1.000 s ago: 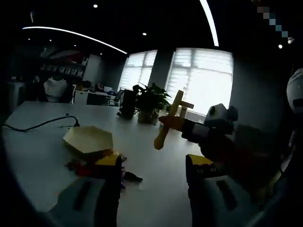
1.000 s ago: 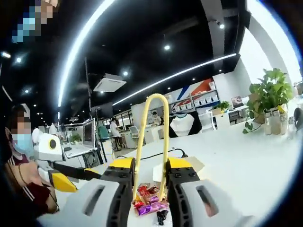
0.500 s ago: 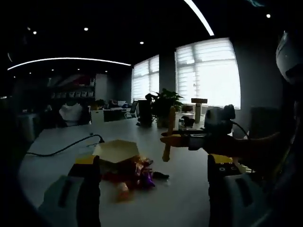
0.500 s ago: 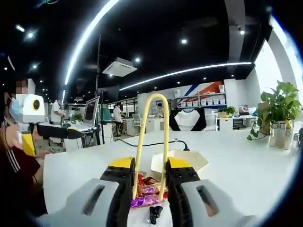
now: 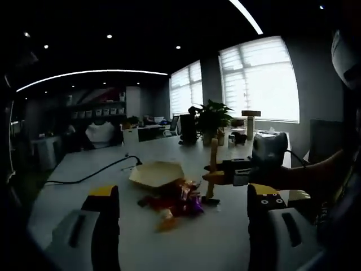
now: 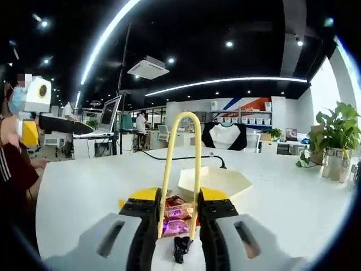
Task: Place the target food into the container with the food tongs after gripping and lifting it, then release it inside without dropping or visibly crushing the food.
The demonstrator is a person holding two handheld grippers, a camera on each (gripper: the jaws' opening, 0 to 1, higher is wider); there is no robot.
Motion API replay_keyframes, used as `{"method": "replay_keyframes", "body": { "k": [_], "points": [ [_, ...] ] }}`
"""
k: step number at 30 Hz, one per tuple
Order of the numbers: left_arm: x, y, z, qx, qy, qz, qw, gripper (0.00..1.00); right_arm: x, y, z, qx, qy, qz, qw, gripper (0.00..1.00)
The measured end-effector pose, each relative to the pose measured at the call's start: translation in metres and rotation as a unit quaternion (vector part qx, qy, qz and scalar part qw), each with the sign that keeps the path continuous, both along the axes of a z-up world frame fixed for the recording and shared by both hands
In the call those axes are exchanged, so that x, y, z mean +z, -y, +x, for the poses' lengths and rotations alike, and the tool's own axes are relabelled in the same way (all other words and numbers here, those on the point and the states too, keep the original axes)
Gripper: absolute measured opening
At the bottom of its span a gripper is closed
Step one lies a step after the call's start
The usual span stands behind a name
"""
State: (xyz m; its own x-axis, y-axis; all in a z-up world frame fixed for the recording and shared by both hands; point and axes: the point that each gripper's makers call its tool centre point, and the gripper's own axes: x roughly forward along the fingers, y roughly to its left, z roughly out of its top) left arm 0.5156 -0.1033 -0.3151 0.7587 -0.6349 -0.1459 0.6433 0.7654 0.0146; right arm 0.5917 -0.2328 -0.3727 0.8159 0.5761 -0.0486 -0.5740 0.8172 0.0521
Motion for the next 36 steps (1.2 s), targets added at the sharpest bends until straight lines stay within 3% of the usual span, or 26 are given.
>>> {"method": "replay_keyframes", "body": {
  "k": [1,3,4,17,20,23,32,36],
  "points": [
    [-0.003,-0.001,0.001,0.001,-0.004,0.000,1.0000,0.99,-0.001,-0.001,0.001,0.005,-0.004,0.011,0.9999,0.22],
    [-0.004,-0.003,0.001,0.003,-0.006,-0.001,1.0000,0.98,-0.005,0.004,0.003,-0.007,0.017,-0.033,0.9993,0.22],
    [-0.004,-0.004,0.001,0.005,-0.006,-0.004,1.0000,0.97,-0.009,0.004,0.003,-0.004,0.009,-0.037,0.9993,0.22],
    [-0.002,-0.013,0.002,0.023,-0.004,-0.006,0.9997,0.98,-0.031,0.005,0.003,-0.017,-0.017,-0.035,0.9991,0.21],
    [0.001,-0.023,0.007,0.056,0.010,-0.001,0.9984,0.98,-0.032,0.005,0.005,-0.022,-0.022,-0.054,0.9981,0.20],
    [0.007,-0.024,0.006,0.055,0.020,0.000,0.9983,0.97,-0.034,0.001,0.005,-0.017,-0.014,-0.096,0.9951,0.18],
    [0.004,-0.025,0.002,0.055,0.002,-0.021,0.9983,0.94,-0.028,0.006,0.005,-0.034,-0.027,-0.061,0.9972,0.15],
    [0.003,-0.025,0.001,0.056,0.004,-0.014,0.9983,0.93,-0.020,0.011,0.003,-0.037,-0.030,-0.049,0.9977,0.15]
  ]
}}
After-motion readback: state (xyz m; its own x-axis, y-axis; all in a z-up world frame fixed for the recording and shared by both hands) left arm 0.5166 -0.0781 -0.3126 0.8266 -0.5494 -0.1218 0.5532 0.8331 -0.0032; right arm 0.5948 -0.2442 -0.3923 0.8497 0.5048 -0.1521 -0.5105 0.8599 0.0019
